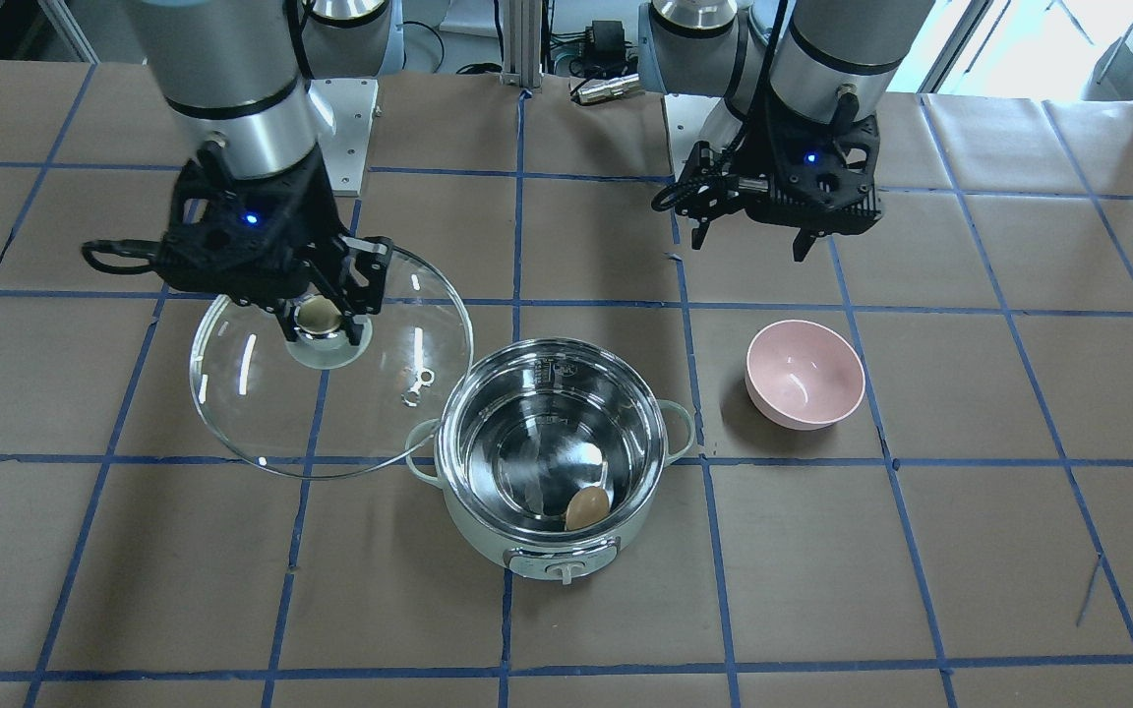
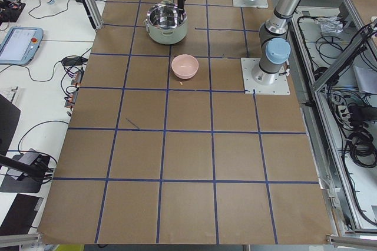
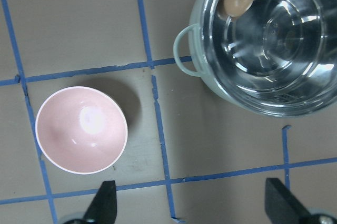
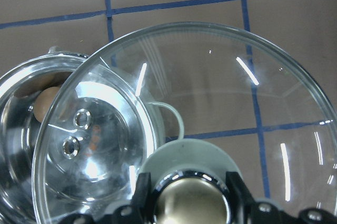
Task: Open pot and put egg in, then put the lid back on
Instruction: 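Raise the left gripper away from the pot while the right gripper brings the lid back, then lower the glass lid onto the pot with the right gripper and release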
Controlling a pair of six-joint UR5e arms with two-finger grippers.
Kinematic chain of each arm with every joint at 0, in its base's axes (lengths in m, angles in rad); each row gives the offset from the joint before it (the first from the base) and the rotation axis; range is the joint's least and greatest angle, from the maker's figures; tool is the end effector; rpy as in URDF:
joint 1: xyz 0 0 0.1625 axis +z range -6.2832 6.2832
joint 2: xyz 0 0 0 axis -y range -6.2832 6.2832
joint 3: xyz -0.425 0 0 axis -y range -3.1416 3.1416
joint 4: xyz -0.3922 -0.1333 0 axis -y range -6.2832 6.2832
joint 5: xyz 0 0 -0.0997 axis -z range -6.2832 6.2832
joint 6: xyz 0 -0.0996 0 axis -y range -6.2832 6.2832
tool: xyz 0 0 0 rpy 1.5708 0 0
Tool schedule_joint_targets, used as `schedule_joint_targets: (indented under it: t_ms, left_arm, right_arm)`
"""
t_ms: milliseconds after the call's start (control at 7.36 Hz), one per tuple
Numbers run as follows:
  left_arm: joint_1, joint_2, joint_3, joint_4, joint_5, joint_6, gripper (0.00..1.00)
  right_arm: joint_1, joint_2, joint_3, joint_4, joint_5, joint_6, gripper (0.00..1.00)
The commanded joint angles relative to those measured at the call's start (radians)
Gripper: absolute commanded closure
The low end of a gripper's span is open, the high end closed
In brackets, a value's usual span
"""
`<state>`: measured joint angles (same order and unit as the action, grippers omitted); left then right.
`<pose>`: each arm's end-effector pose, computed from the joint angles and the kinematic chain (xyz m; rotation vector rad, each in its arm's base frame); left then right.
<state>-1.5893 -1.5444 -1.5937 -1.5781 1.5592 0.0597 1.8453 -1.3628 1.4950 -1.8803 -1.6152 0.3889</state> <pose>-0.1433 -0.4777 0.4887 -0.1223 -3.1275 -0.0056 0.2846 -0.5351 0.4463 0.1841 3.1074 -0.2841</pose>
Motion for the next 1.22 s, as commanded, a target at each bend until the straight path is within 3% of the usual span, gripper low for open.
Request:
schedule_joint_targets:
  t_ms: [0,407,1086]
  left_arm:
    - [0.017,0.019,0.006,-0.016,0.005,0.002,0.0]
    - [0.022,0.035,-0.003,-0.025,0.021,0.003,0.0]
    - [0.017,0.043,0.008,-0.026,0.016,0.008,0.0]
  right_arm:
    - [0.09,0.088,-0.034,-0.068,-0.032,0.152,0.7]
    - [0.182,0.224,-0.107,-0.135,-0.028,0.363,0.73]
    - [0.186,0.231,-0.099,-0.14,-0.018,0.361,0.72]
